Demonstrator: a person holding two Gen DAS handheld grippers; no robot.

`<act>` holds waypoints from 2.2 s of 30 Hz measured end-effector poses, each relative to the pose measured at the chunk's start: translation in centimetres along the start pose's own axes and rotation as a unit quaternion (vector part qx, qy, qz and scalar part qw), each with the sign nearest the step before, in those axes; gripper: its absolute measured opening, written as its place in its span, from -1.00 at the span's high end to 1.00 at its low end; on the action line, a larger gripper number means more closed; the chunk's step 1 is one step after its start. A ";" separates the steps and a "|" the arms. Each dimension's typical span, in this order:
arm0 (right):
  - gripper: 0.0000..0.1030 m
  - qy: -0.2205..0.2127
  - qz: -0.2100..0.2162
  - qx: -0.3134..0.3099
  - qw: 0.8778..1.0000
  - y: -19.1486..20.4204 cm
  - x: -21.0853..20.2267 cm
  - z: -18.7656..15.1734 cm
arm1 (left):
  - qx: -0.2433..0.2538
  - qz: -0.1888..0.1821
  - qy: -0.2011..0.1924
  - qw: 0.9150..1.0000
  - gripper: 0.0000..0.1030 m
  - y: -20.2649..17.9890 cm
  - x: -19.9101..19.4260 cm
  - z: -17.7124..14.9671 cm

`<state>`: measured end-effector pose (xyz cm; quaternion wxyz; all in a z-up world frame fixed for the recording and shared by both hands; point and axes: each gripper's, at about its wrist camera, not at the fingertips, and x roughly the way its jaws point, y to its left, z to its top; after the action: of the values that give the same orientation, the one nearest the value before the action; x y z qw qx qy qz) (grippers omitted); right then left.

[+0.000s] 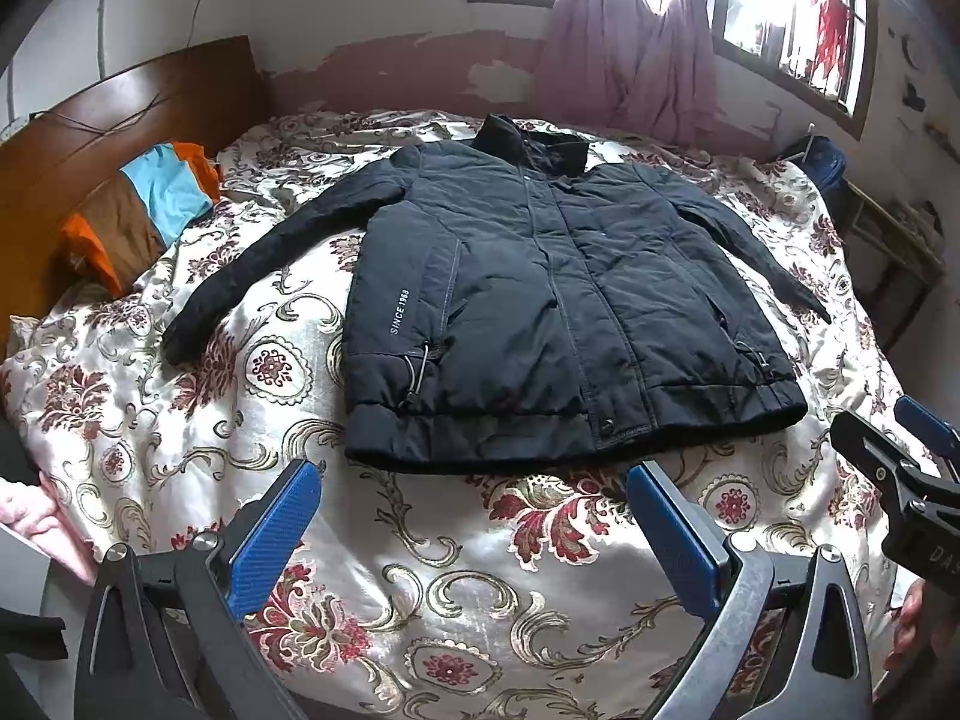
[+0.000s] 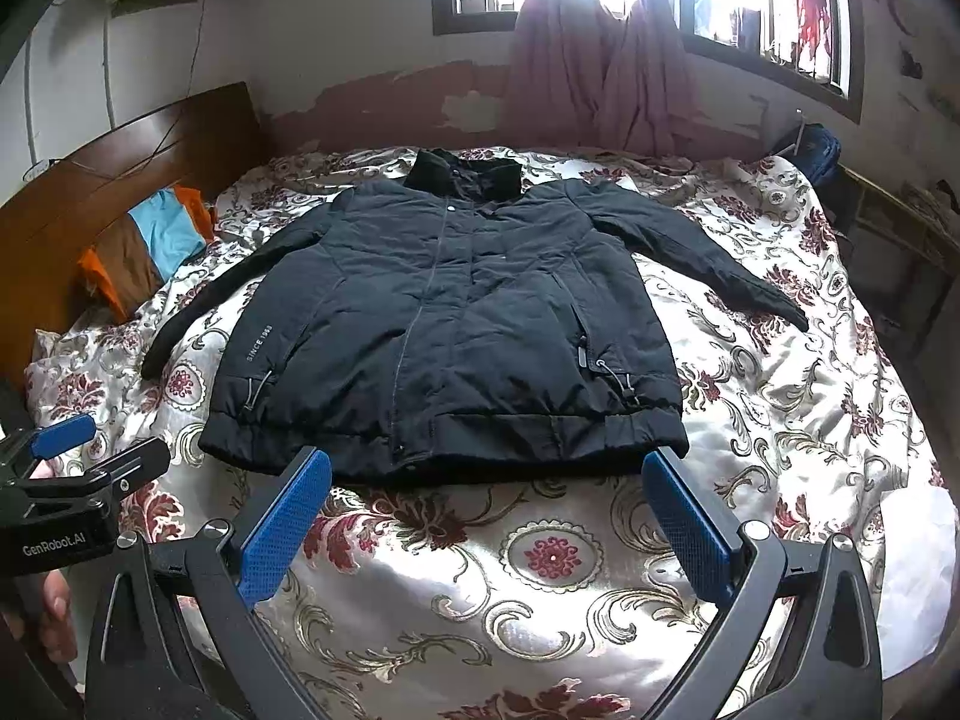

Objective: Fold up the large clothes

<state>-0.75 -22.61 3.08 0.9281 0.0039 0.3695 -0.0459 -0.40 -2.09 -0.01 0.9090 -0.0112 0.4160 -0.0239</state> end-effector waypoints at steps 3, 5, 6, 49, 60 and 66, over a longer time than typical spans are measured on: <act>-0.98 0.000 0.000 0.000 1.000 -0.1 0.0 0.0 | 0.000 0.000 0.000 1.000 -0.99 -0.1 0.0 0.0; -0.98 0.000 0.001 0.000 1.000 -0.1 0.0 0.0 | 0.000 0.000 0.000 1.000 -0.99 -0.1 0.0 0.0; -0.98 0.000 0.001 0.000 1.000 -0.1 0.0 0.0 | 0.000 0.000 0.000 1.000 -0.99 -0.1 0.0 0.0; -0.98 0.004 0.003 -0.001 1.000 -0.3 0.3 -0.1 | 0.003 0.001 0.005 1.000 -0.99 -0.9 0.7 0.1; -0.98 0.021 0.000 -0.001 1.000 -0.7 1.8 -0.1 | 0.002 0.003 0.014 1.000 -0.99 -0.5 1.8 -0.1; -0.98 0.061 -0.016 0.020 0.998 -0.9 3.3 0.4 | 0.002 0.010 0.052 0.999 -0.99 -0.3 3.2 0.6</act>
<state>1.84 -23.82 1.16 0.9028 0.0188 0.4242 -0.0679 2.15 -2.58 -2.02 0.8863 -0.0041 0.4629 -0.0163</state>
